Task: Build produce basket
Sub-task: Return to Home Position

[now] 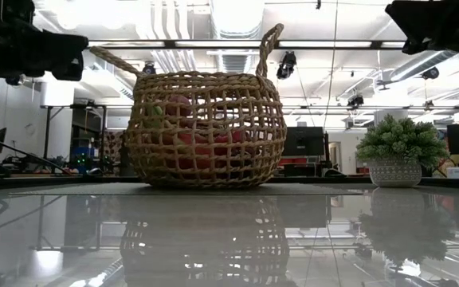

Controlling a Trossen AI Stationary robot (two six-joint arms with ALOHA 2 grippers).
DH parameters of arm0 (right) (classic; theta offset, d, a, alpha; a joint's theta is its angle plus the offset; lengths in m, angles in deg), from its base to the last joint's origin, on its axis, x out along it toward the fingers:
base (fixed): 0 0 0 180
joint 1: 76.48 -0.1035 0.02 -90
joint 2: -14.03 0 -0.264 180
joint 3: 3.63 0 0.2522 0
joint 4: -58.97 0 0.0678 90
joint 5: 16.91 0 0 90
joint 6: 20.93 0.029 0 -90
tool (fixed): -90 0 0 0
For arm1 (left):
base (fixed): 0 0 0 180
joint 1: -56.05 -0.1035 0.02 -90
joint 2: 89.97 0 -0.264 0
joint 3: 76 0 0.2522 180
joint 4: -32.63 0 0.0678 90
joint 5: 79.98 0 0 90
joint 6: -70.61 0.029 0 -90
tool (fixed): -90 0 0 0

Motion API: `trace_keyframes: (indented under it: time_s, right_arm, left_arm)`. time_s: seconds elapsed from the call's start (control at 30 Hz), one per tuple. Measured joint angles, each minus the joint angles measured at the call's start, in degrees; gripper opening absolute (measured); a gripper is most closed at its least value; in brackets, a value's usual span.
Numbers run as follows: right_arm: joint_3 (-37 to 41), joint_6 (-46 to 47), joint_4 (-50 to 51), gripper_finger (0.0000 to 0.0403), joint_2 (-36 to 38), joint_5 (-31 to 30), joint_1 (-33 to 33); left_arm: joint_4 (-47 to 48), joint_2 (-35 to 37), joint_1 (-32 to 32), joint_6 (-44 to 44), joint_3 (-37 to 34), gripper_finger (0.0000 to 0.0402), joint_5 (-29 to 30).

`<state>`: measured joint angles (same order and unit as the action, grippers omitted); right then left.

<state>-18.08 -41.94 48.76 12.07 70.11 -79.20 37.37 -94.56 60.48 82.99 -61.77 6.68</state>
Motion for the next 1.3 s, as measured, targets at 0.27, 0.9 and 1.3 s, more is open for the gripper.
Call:
trace_keyframes:
  time_s: [0.27, 0.9, 1.3]
  right_arm:
    - [0.02, 8.67, 0.21, 0.0057, 0.02, -0.04, 0.0]
    - [0.07, 10.99, 0.21, 0.0057, 0.0, -0.02, 0.0]
    - [0.09, 10.99, 0.21, 0.0057, 0.0, -0.04, 0.0]
  left_arm:
    - [0.03, -1.25, 0.0, -0.02, -0.07, 0.0, 0.04]
    - [0.07, -5.03, -0.02, 0.0, -0.17, 0.0, 0.31]
    - [0.05, -7.02, -0.02, 0.0, -0.22, 0.0, 0.26]
